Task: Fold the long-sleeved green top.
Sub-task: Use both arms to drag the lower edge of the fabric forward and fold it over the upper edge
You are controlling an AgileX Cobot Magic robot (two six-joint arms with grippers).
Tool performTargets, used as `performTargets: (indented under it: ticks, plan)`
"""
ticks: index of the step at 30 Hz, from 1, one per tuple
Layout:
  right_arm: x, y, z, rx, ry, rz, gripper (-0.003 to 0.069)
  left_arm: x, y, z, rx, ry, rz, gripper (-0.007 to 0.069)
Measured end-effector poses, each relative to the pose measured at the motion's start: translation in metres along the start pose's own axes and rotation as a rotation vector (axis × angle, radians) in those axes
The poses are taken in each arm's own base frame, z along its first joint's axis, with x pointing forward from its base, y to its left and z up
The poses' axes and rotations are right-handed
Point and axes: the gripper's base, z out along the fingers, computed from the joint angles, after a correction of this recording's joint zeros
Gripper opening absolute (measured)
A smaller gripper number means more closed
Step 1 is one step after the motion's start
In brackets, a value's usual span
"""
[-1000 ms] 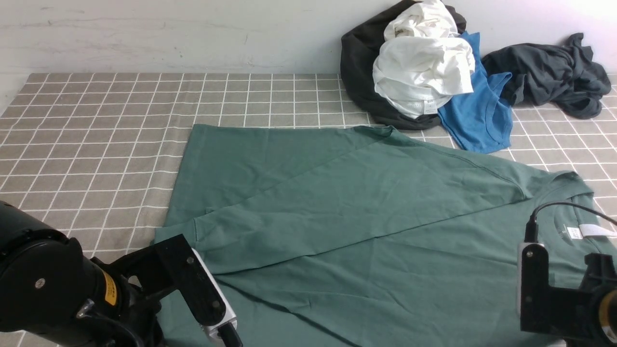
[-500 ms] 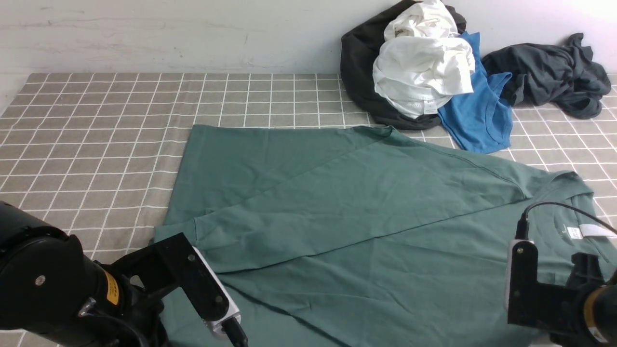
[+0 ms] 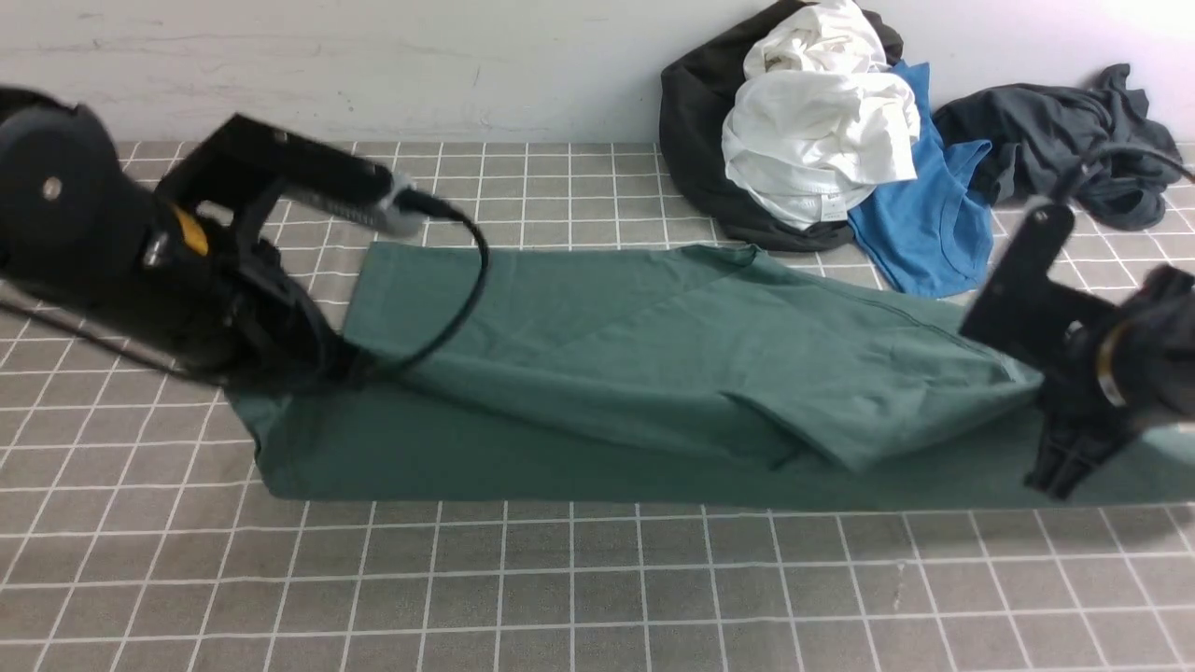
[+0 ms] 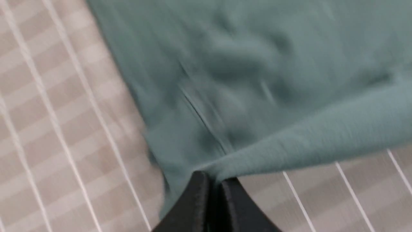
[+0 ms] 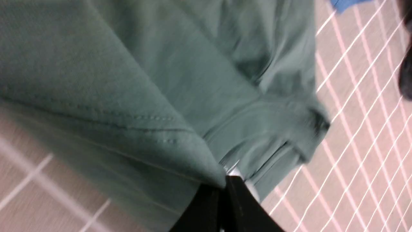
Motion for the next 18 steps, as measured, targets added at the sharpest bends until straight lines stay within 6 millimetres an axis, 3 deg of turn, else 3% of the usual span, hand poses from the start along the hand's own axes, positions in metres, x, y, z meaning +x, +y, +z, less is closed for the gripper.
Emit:
performTargets:
  ticks: [3, 5, 7, 9, 10, 13, 18]
  plan:
    - [-0.031, -0.029, 0.025, 0.046, -0.040, 0.013, -0.0004, -0.040, 0.022, 0.030, -0.039, -0.048, -0.037, 0.0005]
    - [-0.039, -0.037, 0.038, 0.055, -0.037, 0.014, -0.0004, -0.051, 0.029, 0.041, -0.048, -0.056, -0.044, 0.0005]
    - [-0.061, -0.062, 0.064, 0.100, -0.058, 0.040, -0.0004, -0.078, 0.045, 0.079, -0.071, -0.062, -0.050, 0.0005]
    - [-0.071, -0.069, 0.084, 0.106, -0.056, 0.049, -0.0004, -0.091, 0.053, 0.101, -0.088, -0.070, -0.044, 0.0005]
    - [-0.072, -0.071, 0.083, 0.113, -0.060, 0.053, -0.0004, -0.092, 0.053, 0.103, -0.087, -0.072, -0.045, 0.0005]
    - [-0.083, -0.072, 0.113, 0.077, -0.059, 0.138, 0.0002, -0.110, 0.063, 0.143, -0.114, -0.085, -0.029, 0.0006]
    - [-0.086, -0.065, 0.131, 0.005, -0.056, 0.283, 0.0077, -0.115, 0.068, 0.180, -0.122, -0.069, -0.018, 0.0064]
